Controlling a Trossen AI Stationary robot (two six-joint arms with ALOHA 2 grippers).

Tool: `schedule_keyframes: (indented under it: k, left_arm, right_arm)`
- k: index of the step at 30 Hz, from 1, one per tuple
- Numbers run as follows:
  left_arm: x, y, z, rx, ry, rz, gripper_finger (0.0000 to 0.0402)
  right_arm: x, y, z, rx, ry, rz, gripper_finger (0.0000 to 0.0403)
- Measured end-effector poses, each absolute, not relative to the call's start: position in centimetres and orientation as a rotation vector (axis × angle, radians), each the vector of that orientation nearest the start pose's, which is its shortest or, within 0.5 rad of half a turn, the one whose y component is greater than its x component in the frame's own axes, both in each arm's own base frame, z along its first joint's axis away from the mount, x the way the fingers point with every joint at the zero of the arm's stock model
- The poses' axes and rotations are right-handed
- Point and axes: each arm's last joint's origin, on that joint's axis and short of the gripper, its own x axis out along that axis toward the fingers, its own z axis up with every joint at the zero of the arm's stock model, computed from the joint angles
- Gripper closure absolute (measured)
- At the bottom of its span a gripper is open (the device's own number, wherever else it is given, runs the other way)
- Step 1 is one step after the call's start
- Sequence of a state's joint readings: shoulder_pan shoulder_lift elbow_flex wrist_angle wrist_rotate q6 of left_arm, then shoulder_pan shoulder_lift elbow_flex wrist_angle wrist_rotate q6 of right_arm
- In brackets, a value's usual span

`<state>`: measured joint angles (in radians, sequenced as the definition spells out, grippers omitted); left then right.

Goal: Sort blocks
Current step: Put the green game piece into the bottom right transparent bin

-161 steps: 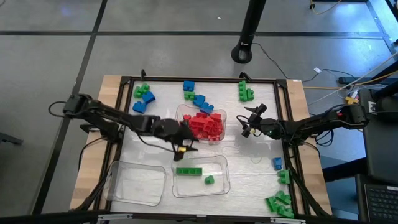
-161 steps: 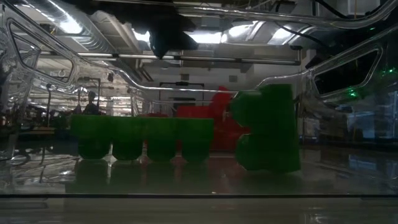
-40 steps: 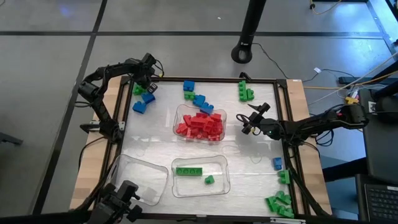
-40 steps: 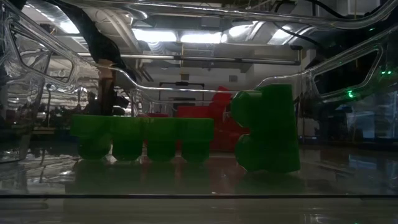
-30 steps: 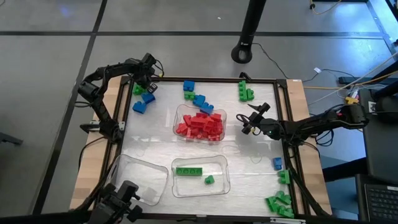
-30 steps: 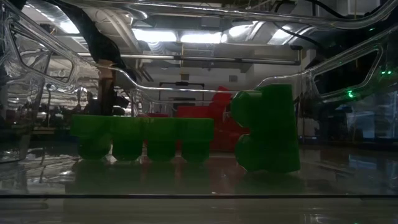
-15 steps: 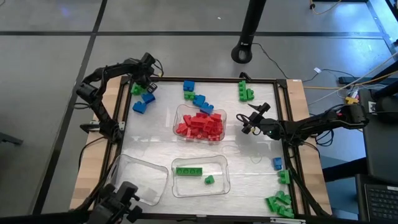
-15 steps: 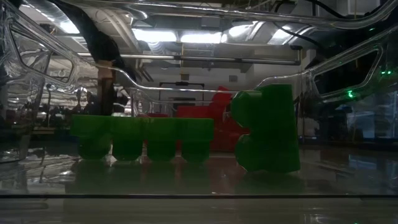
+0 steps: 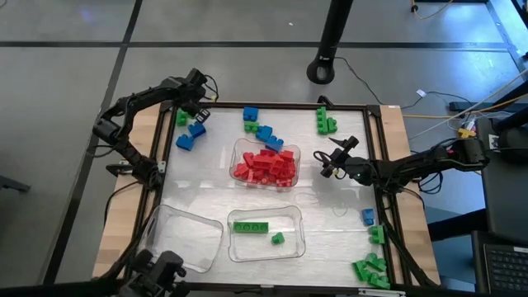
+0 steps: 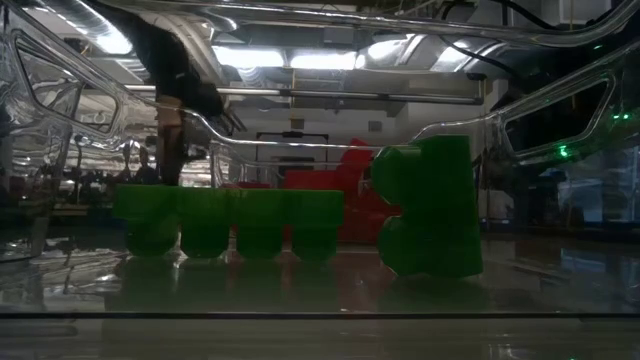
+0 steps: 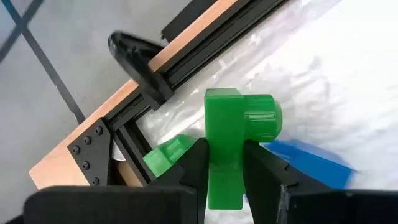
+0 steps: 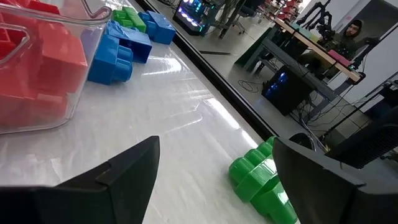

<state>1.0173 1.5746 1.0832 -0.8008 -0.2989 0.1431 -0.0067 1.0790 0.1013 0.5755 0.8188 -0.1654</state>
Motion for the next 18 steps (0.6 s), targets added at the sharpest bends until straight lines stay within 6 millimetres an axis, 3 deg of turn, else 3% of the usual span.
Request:
schedule_keyframes:
  k: [9,18]
  left_arm:
    - [17.3,20.8,25.4,-0.27,1.189,0.96,0.0331]
    - [20.7,13.3,29.0,-0.199,0.985,0.689,0.0331]
  right_arm:
    - [16.2,-2.2,13.2,-0.317,0.448,-0.783,0.0091]
    - [16.2,-2.2,13.2,-0.317,0.447,-0.783,0.0091]
